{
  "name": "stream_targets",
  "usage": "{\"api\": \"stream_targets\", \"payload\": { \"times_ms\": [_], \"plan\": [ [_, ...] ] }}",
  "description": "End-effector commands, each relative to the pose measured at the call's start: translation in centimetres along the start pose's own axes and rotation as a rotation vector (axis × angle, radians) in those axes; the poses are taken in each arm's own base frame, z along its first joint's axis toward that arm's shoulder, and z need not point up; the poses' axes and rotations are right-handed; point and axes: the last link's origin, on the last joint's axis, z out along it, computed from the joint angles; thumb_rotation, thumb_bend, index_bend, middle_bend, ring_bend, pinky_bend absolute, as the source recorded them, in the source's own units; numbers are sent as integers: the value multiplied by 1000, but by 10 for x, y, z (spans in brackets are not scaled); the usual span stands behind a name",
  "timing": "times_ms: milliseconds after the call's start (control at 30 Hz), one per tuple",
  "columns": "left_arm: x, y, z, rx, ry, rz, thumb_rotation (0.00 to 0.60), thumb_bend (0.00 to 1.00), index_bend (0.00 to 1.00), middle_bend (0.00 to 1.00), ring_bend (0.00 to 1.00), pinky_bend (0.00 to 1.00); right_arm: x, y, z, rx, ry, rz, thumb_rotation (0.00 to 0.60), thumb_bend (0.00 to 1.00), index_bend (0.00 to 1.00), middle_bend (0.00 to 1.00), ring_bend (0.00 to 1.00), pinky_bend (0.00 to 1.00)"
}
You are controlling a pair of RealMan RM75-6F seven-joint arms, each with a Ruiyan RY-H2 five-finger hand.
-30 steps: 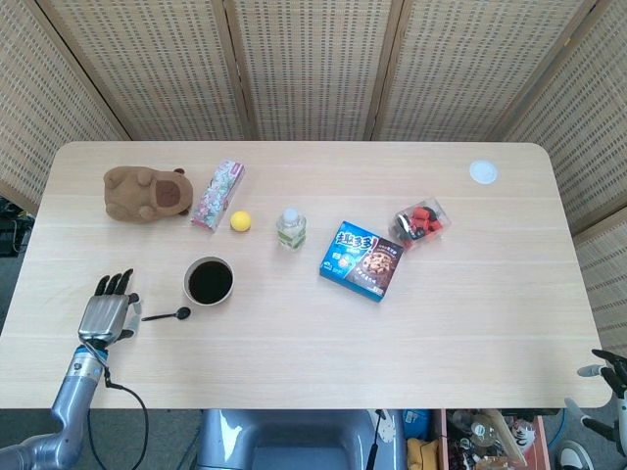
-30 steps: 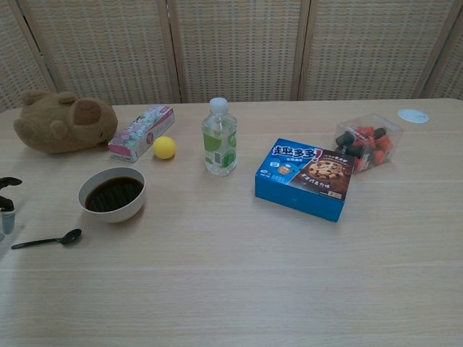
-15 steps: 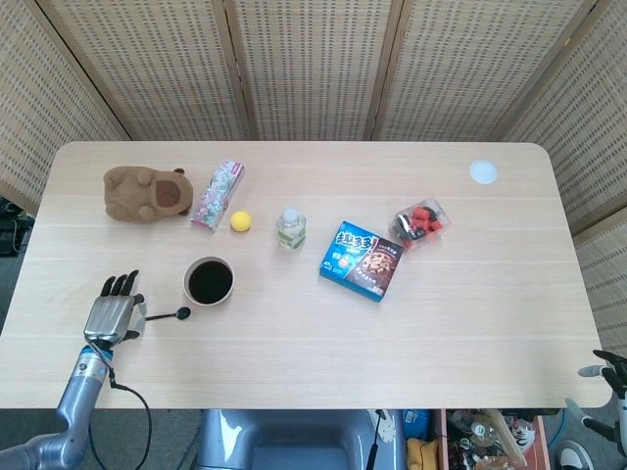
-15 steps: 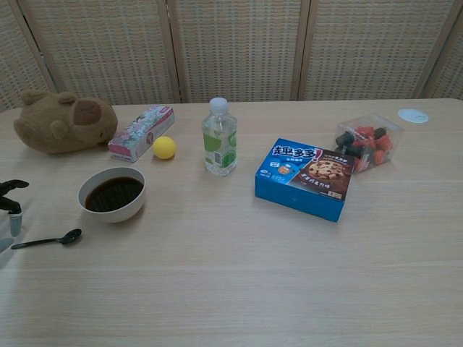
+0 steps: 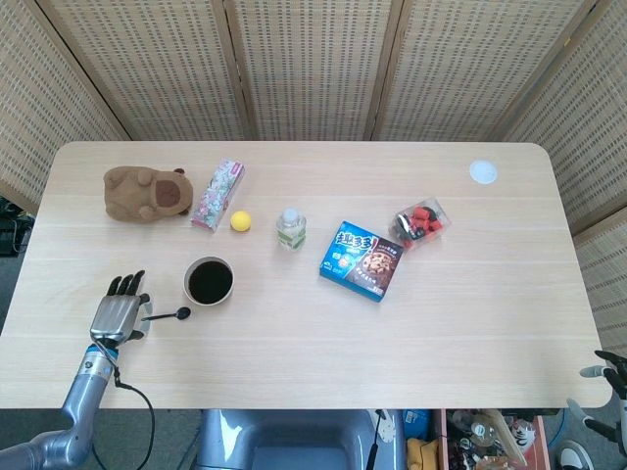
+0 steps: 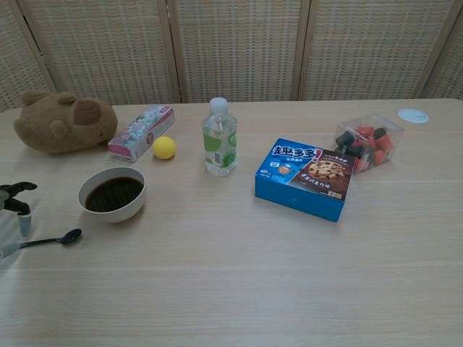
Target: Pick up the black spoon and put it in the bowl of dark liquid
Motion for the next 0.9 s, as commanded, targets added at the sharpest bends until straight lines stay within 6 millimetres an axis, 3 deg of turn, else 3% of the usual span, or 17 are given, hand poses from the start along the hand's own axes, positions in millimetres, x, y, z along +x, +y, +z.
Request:
{"api": "stream_targets", "payload": {
  "times_ms": [33, 900],
  "plan": [
    [-1, 0, 1, 2, -1, -3, 600, 373, 488, 0, 0, 0, 0, 0, 0, -1, 1, 0, 600, 299, 472, 342, 222, 314],
    [-6, 4, 5, 8, -29, -14, 600, 381, 488, 0, 0, 0, -1, 2, -1, -10, -5, -1, 600, 299, 472, 342, 222, 314]
  ]
}}
